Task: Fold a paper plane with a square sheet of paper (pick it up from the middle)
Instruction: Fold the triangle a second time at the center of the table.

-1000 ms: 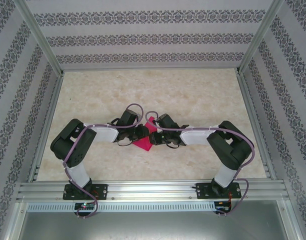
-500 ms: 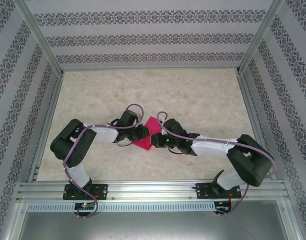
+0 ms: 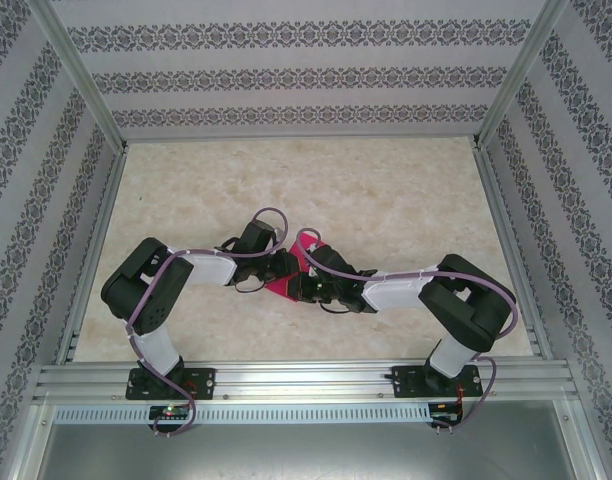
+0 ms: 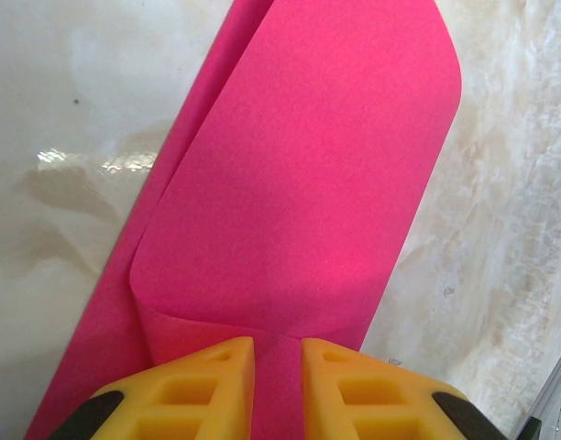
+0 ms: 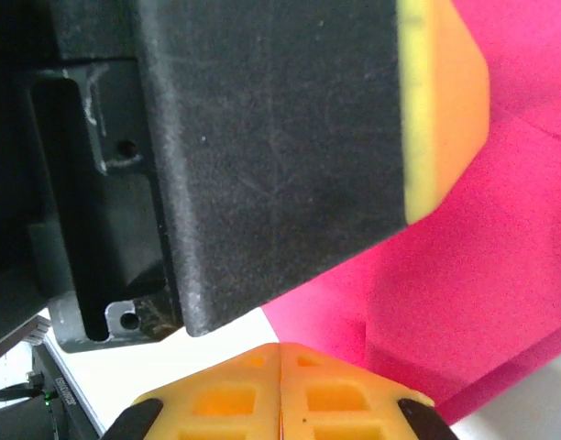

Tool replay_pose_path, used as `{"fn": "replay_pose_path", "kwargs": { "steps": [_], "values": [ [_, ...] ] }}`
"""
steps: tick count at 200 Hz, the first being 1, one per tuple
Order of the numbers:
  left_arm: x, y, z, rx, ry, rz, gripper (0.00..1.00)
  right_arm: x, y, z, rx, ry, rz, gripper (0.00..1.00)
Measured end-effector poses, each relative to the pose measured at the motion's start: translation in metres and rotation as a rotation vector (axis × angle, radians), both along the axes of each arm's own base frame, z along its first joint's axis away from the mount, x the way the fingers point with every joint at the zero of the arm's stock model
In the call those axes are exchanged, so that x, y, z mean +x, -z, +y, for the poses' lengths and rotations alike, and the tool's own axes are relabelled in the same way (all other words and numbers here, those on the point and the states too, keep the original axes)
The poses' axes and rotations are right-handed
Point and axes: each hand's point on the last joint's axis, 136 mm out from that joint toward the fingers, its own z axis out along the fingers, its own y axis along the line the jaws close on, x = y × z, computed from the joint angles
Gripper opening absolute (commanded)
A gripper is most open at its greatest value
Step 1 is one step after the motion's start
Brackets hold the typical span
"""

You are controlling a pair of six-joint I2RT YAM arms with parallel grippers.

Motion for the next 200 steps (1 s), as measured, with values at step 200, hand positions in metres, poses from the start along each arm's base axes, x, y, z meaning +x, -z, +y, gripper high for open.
{"fn": "replay_pose_path", "kwargs": {
  "steps": [200],
  "values": [
    [0.0, 0.0, -0.002, -0.003, 0.019, -0.008, 0.22, -0.011, 0.009, -0.022, -0.027, 0.063, 0.058, 0.12]
  ]
}}
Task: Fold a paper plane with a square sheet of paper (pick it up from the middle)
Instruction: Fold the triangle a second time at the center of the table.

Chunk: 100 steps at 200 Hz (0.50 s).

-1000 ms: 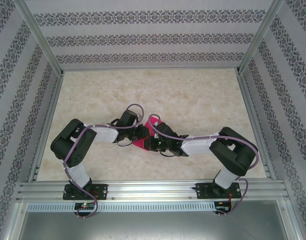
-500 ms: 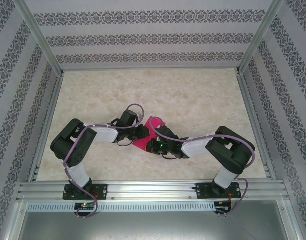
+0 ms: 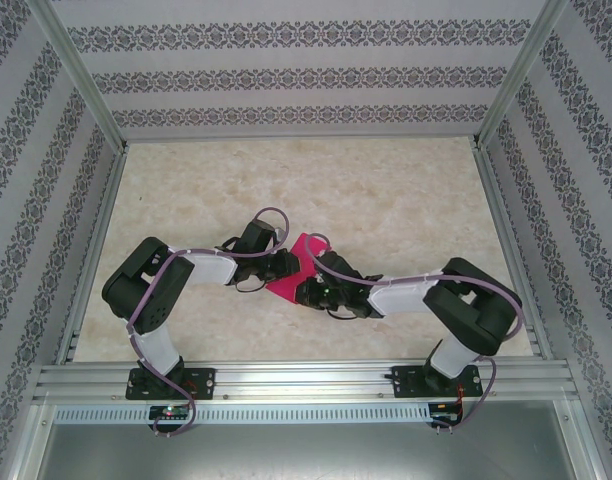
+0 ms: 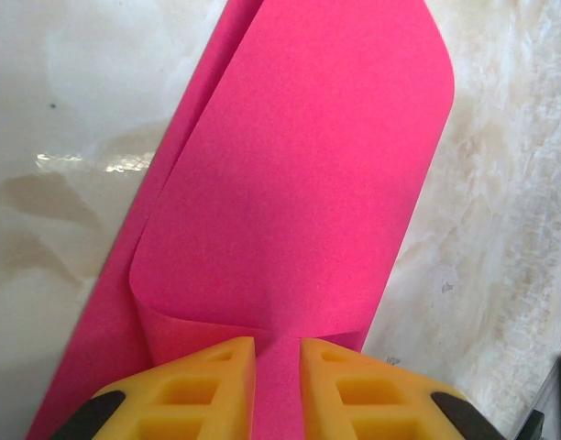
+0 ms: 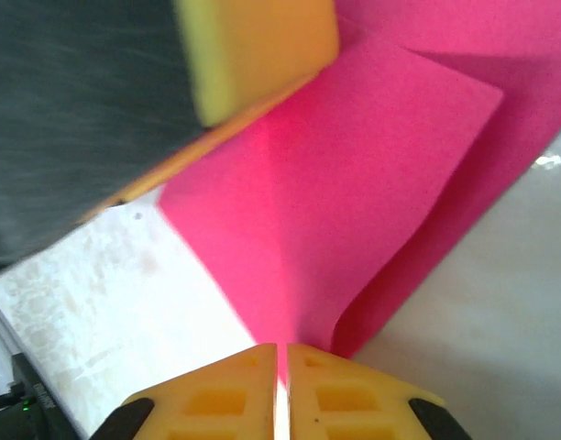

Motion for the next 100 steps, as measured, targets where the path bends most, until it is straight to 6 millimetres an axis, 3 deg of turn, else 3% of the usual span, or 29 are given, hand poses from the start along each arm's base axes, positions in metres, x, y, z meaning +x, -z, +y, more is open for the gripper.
{"fn": "replay_pose_path", "kwargs": {
  "steps": [43, 100],
  "values": [
    [0.0, 0.0, 0.0, -0.005, -0.001, -0.007, 0.22, 0.014, -0.027, 0.014, 0.076, 0.06, -0.02, 0.11],
    [0.0, -0.001, -0.001, -0.011, 0.0, -0.013, 0.22, 0.024, 0.003, 0.016, 0.107, 0.215, 0.086, 0.1]
  ]
}}
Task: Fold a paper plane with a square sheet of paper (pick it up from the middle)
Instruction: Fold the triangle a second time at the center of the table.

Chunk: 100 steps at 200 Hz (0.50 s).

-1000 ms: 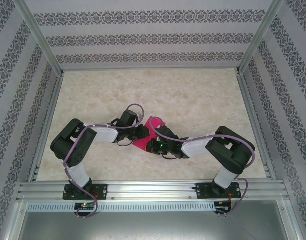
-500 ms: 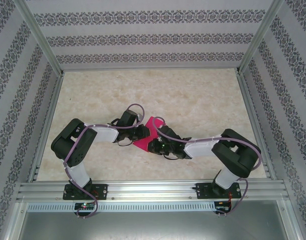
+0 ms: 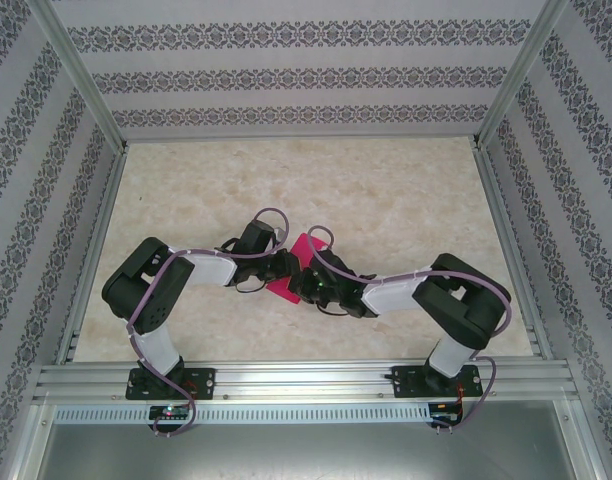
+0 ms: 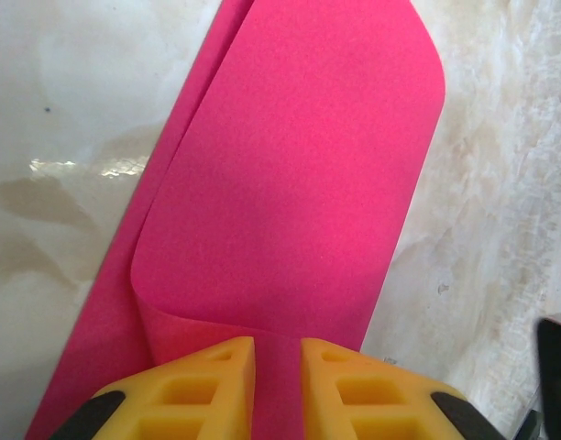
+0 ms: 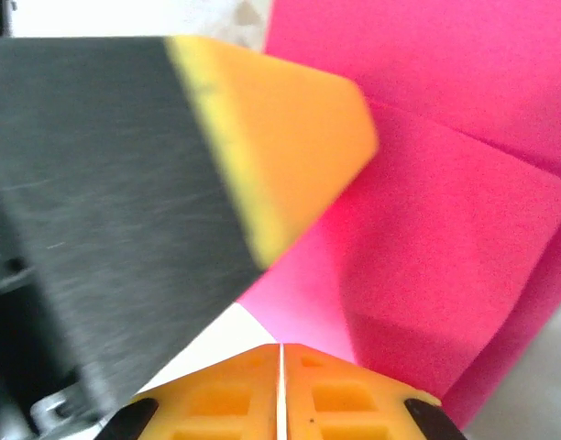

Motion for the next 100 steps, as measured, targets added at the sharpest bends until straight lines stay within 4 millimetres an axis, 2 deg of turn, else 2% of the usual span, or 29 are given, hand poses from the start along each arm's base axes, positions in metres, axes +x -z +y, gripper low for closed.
{"fn": "replay_pose_path", "kwargs": {
  "steps": [25, 100],
  "values": [
    [0.0, 0.0, 0.0, 0.0, 0.0, 0.0, 0.22, -0.002, 0.015, -0.007, -0.021, 0.043, 0.044, 0.1],
    [0.001, -0.001, 0.0, 0.002, -0.004, -0.007, 0.26, -0.004, 0.017, -0.008, -0.03, 0.07, 0.037, 0.1]
  ]
}}
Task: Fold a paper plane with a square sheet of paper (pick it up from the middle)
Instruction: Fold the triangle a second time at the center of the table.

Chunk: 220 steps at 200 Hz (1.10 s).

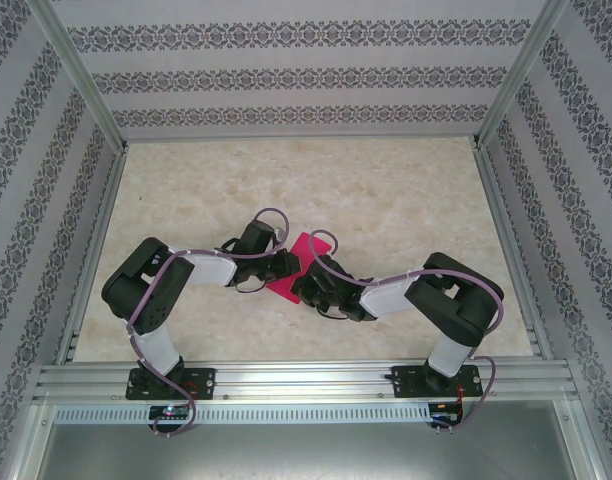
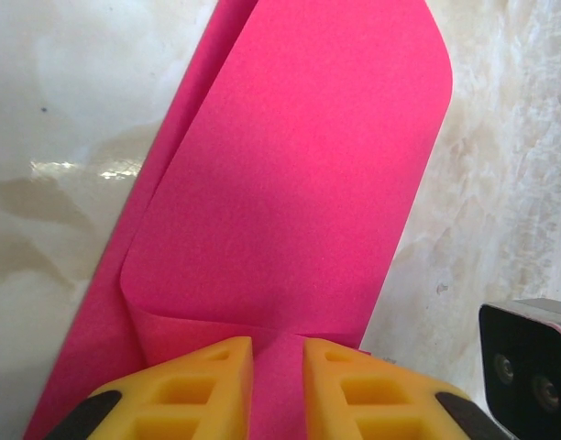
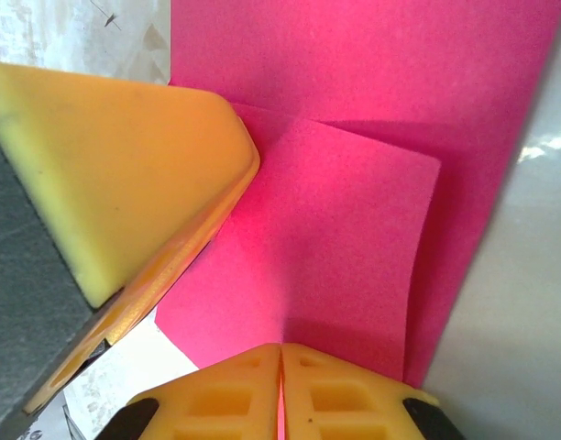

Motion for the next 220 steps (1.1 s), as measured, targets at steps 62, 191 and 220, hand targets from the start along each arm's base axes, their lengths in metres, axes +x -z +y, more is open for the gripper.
{"fn": "replay_pose_path", "kwargs": {
  "steps": [62, 191, 220],
  "values": [
    [0.002, -0.001, 0.001, 0.014, -0.007, 0.008, 0.28, -0.002, 0.001, 0.0, -0.05, -0.056, -0.025, 0.07],
    [0.036, -0.004, 0.018, 0.023, -0.069, 0.034, 0.37, -0.013, 0.001, 0.0, -0.125, -0.212, -0.075, 0.06],
    [0.041, -0.005, 0.024, 0.03, -0.078, 0.028, 0.39, -0.027, 0.001, -0.002, -0.14, -0.294, -0.057, 0.07]
  ]
}}
